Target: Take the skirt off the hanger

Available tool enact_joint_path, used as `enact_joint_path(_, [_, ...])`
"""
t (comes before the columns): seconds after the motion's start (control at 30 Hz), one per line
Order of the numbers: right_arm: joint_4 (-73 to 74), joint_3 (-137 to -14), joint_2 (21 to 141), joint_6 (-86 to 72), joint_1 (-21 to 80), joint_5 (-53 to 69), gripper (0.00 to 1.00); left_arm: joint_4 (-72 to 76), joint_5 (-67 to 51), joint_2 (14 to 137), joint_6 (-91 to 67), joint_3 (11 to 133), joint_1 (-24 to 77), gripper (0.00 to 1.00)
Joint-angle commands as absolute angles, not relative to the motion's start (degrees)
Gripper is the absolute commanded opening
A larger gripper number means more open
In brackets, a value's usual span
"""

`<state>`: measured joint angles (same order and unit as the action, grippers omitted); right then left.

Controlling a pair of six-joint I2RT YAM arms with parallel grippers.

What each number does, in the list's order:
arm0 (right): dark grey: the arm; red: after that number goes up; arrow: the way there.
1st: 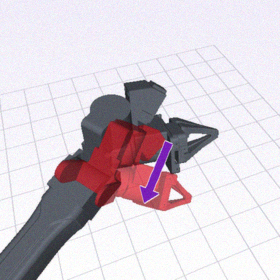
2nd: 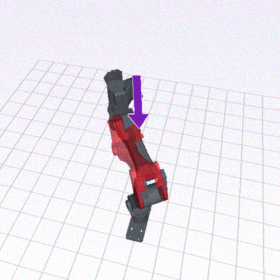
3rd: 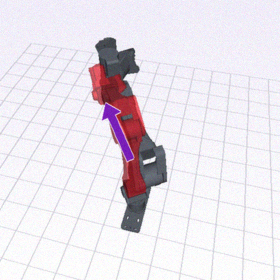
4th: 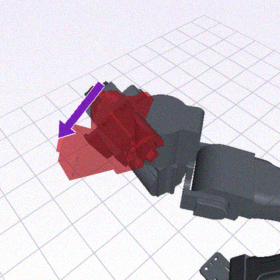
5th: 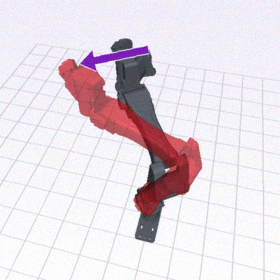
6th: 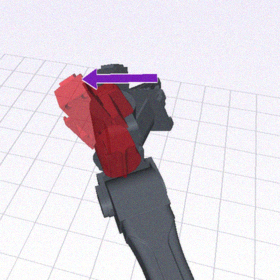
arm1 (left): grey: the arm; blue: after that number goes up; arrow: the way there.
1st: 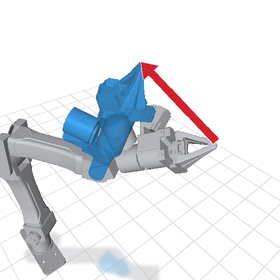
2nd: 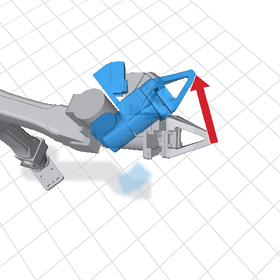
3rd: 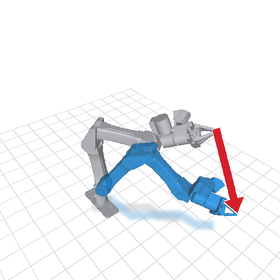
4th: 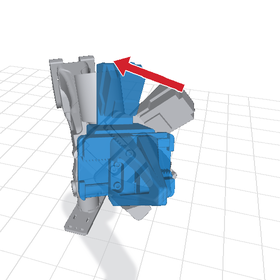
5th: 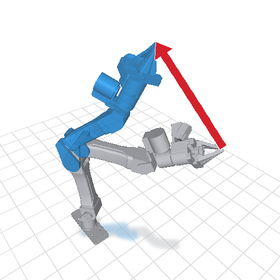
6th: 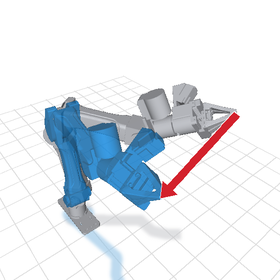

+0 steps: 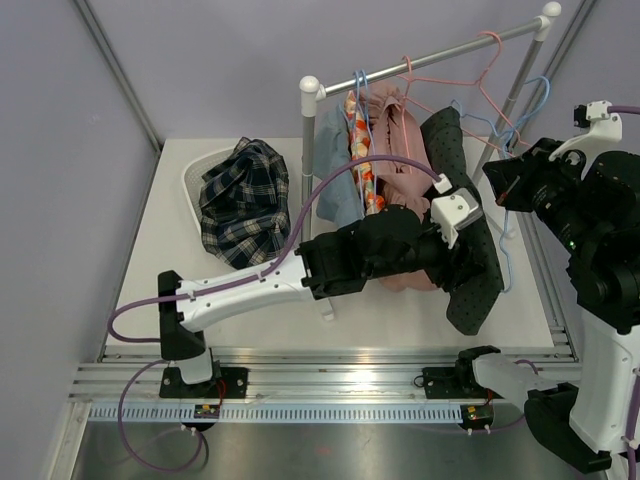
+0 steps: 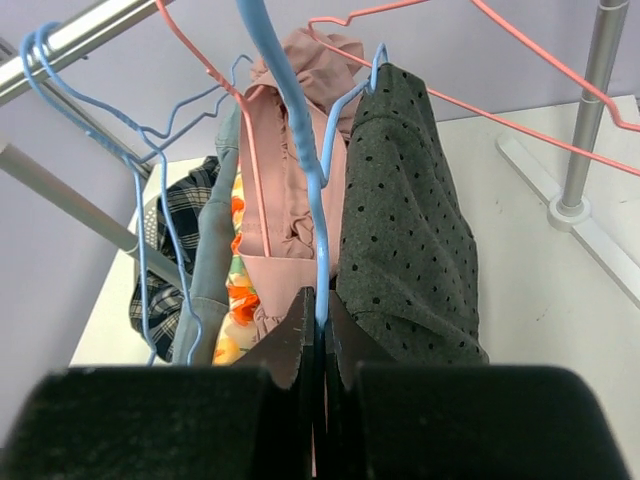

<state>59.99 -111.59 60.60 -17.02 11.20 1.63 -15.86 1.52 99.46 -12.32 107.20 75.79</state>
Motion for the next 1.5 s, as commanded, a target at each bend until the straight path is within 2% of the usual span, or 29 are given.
enact_joint_path(0.0, [56.51,-114.96,59.41,-18.89,11.34,4.04,0.0,-9.59,-3.69,101.16,-13.09,108.1,75.76,0.56])
enact_joint_path(0.03, [56.69,-115.57,59.41,-19.24,11.34,4.3,0.0,-8.36,-4.65,101.42,-13.27,107.93,75.76,0.46])
enact_joint_path(0.13, [56.95,-116.63,59.41,-20.04,11.34,5.18,0.0,-6.16,-6.06,102.04,-13.71,107.76,75.76,0.31])
enact_joint_path(0.17, [56.95,-116.72,59.33,-20.13,11.34,5.45,0.0,-5.54,-6.15,101.95,-13.8,107.58,75.76,0.2])
enact_joint_path(0.27, [57.3,-117.07,59.06,-20.3,11.34,5.45,0.0,-4.83,-6.07,102.22,-14.15,107.49,75.76,0.0])
enact_joint_path(0.4, [57.66,-116.9,58.8,-19.52,11.34,4.57,0.0,-9.55,-3.0,100.55,-14.06,107.75,76.11,0.0])
enact_joint_path(0.5, [57.75,-116.11,58.89,-18.81,11.34,3.61,0.0,-13.17,4.81,95.38,-12.04,104.69,77.86,0.0])
enact_joint_path(0.77, [55.99,-113.82,59.41,-17.4,11.25,0.62,0.0,-17.57,27.4,72.36,-12.56,82.73,87.53,0.0])
enact_joint_path(0.9, [54.85,-113.03,59.85,-17.75,11.34,0.7,0.0,-20.83,30.67,68.48,-16.69,78.93,89.74,0.0])
enact_joint_path(0.97, [53.97,-112.5,59.85,-18.19,11.34,0.97,0.0,-19.26,28.66,68.64,-16.35,78.84,89.65,0.59])
enact_joint_path(1.0, [53.7,-111.89,59.94,-18.89,11.42,1.05,0.0,-16.9,27.43,69.6,-15.91,79.19,89.65,0.81])
enact_joint_path(1.03, [53.61,-111.88,60.12,-19.07,11.34,1.32,0.0,-15.83,24.38,70.57,-14.86,79.8,89.65,0.99])
enact_joint_path(1.23, [55.45,-117.5,65.37,-18.99,11.34,-2.63,0.0,-17.4,18.72,85.21,-10.38,94.01,91.4,0.99])
enact_joint_path(1.47, [56.95,-120.5,66.36,-19.95,11.34,-1.85,0.0,-15.47,16.96,95.25,-7.74,100.81,91.58,0.99])
